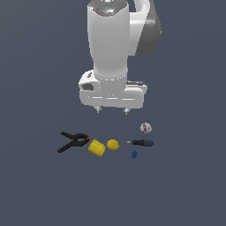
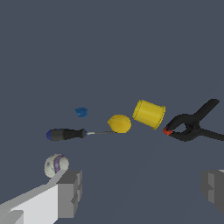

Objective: Pick up a designated object from a clutter of objects.

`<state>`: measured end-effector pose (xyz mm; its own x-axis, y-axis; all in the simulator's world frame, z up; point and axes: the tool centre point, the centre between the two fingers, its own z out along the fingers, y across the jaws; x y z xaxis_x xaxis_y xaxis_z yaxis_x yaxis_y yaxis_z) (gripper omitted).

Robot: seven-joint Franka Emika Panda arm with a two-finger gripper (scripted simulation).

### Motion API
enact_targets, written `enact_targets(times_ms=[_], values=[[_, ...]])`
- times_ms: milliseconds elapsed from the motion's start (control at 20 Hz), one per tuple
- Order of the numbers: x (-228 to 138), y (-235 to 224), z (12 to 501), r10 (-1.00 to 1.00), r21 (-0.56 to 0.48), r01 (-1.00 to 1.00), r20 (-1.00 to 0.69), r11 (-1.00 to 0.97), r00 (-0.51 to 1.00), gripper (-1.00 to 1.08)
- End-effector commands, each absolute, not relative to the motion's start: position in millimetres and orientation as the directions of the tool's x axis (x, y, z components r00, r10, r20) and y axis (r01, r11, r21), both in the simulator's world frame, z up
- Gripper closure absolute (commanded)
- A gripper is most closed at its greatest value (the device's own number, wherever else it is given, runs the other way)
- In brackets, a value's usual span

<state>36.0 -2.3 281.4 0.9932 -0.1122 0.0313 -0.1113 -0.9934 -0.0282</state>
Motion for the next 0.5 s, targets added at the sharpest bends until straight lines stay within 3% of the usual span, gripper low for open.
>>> enact_targets(times_ms=[0,450], values=[[44,-10,261,-0.157,-0.03,-0.156,0.025,-0.987,0.987,-0.92],[71,-47,169,-0.346,-0.023,-0.346,0.006,-0.938,0.938,-0.92]])
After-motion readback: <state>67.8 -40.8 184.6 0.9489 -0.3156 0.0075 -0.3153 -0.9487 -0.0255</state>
